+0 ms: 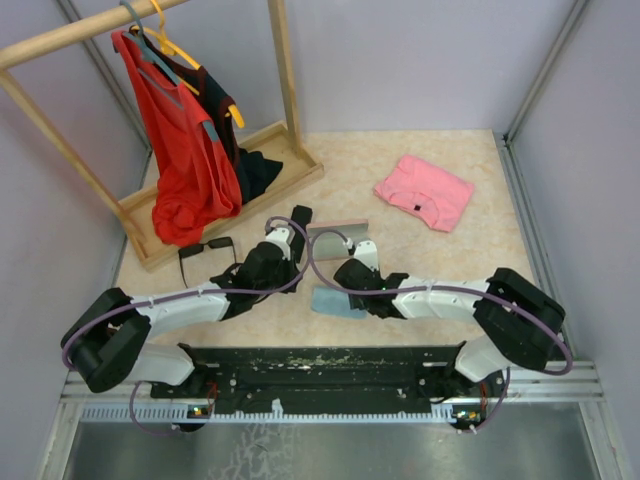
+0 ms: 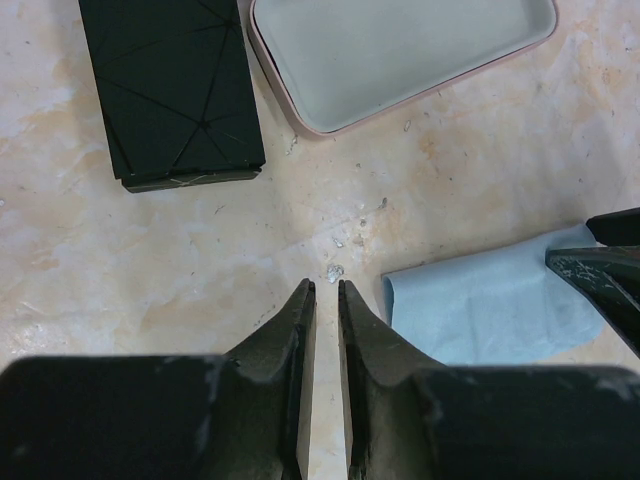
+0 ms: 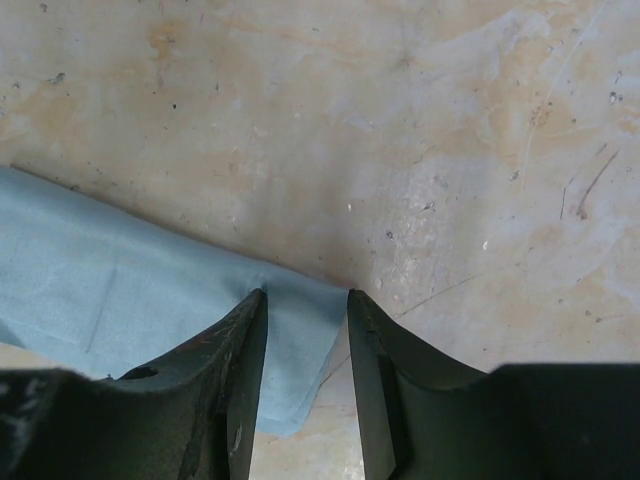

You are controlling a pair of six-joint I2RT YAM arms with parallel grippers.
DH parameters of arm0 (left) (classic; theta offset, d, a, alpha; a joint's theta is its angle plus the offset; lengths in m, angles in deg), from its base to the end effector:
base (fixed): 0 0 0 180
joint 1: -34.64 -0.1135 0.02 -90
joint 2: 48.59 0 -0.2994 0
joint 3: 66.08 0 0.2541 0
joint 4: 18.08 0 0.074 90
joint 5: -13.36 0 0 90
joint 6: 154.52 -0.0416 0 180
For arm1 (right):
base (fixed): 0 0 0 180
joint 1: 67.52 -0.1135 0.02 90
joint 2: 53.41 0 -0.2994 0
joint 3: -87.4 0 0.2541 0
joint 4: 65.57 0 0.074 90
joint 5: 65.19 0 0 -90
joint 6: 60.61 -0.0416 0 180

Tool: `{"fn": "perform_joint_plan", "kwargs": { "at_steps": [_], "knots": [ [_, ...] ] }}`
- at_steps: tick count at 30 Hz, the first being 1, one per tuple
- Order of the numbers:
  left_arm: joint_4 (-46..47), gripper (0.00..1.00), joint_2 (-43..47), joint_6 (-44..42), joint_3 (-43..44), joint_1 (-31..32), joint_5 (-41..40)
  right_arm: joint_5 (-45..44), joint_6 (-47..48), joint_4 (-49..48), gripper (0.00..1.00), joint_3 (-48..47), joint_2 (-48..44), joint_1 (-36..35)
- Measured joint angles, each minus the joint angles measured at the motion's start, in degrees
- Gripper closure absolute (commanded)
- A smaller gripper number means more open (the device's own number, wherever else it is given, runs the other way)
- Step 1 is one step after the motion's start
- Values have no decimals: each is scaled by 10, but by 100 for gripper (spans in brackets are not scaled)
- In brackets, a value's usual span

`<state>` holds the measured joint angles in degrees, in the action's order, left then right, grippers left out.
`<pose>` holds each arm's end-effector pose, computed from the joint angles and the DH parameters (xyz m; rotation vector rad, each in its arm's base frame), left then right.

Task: Organize the sunglasses
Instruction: Pick up the glasses cleaning cloth from the center of the board.

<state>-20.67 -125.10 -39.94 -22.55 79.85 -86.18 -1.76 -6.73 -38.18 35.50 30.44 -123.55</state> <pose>0.1859 -0.1774 0.1994 0.3045 2.2064 -0.5024 0.1608 0.2054 0.1811 -0.2668 2.4358 0.0823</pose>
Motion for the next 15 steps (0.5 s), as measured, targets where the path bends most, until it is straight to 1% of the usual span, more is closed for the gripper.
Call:
{"fn": "perform_joint_plan", "kwargs": {
  "at_steps": [15],
  "knots": [
    [1, 80, 0, 0, 0, 0, 7, 0, -43, 7, 59, 61, -74, -1]
  ]
}}
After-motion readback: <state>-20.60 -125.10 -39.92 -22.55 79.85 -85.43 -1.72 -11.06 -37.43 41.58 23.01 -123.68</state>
